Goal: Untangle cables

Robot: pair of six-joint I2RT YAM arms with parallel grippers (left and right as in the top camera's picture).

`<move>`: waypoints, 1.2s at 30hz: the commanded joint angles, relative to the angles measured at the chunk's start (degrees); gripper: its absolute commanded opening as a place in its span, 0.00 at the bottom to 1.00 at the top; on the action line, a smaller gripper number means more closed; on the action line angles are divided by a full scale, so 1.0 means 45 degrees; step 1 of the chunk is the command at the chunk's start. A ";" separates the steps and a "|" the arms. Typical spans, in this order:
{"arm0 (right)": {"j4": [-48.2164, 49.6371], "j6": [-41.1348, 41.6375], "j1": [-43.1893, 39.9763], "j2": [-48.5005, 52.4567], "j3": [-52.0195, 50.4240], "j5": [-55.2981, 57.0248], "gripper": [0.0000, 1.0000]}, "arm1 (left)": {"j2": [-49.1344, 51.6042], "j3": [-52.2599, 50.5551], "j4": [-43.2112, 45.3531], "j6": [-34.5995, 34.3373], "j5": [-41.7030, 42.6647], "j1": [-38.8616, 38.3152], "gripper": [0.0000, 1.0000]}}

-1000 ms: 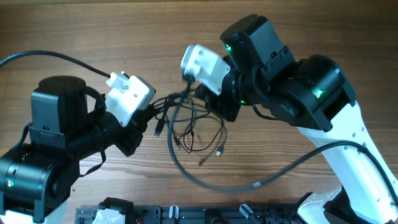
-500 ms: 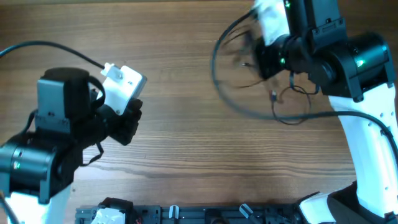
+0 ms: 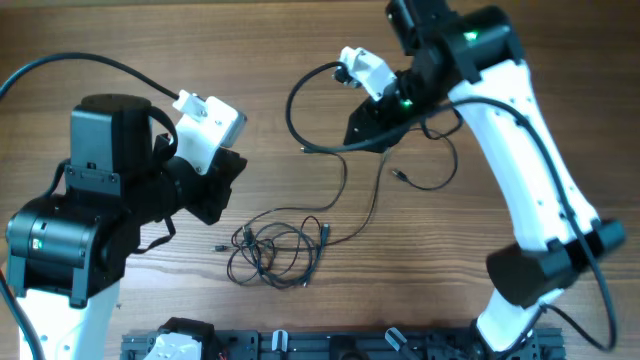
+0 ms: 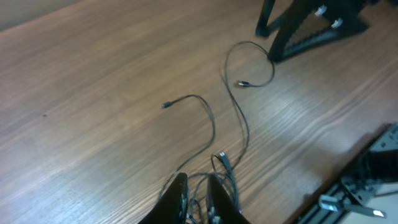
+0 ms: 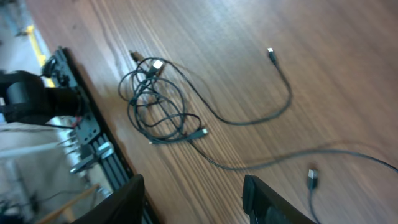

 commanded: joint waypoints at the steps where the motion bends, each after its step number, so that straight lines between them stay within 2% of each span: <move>1: 0.0083 -0.0899 0.0549 0.1321 -0.0471 -0.1103 0.53 | 0.0058 0.0044 0.0923 -0.3594 -0.3594 0.0097 0.07; 3: 0.0947 -0.0636 0.1224 0.1685 -0.1297 -0.1083 0.53 | 0.0151 0.0044 0.1603 -0.5387 -0.4682 0.0709 0.09; 4: 0.1671 0.0185 0.1564 0.1685 -0.1656 -0.0588 0.53 | 0.0228 0.0044 0.1846 -0.6271 -0.4891 0.1384 0.11; 7: 0.2220 0.0442 0.2749 0.1671 -0.1715 0.0695 0.53 | 0.0738 0.0044 0.1943 -0.7305 -0.4682 0.3866 0.12; 11: 0.1462 -0.0301 0.4469 0.1676 -0.1802 0.1039 0.53 | 0.1909 0.0034 0.1486 -0.7057 -0.3196 0.6003 0.06; 17: 0.1904 -0.0821 0.6980 0.1724 -0.2375 0.1753 0.58 | 0.3424 0.0034 0.1579 -0.6397 -0.3206 0.6611 0.04; 21: 0.4449 0.0651 0.7592 0.1724 -0.5202 0.2467 0.60 | 0.3492 0.0034 0.2069 -0.6387 -0.3211 0.7106 0.06; 25: 0.5153 0.1190 0.7776 0.1724 -0.5683 0.2108 0.62 | 0.3526 0.0034 0.2686 -0.6402 -0.3245 0.8675 0.09; 27: 0.5741 0.1588 0.7893 0.1724 -0.5693 0.2093 0.68 | 0.3716 0.0034 0.2608 -0.6766 -0.3152 0.9933 0.07; 29: 0.6936 0.2021 0.8077 0.1724 -0.5785 0.2059 0.79 | 0.4119 0.0034 0.2336 -0.7145 -0.2914 1.1239 0.05; 36: 1.0593 0.3570 0.8136 0.1807 -0.7975 0.2696 0.89 | 0.4517 0.0010 0.2220 -0.7509 -0.2866 1.1948 0.04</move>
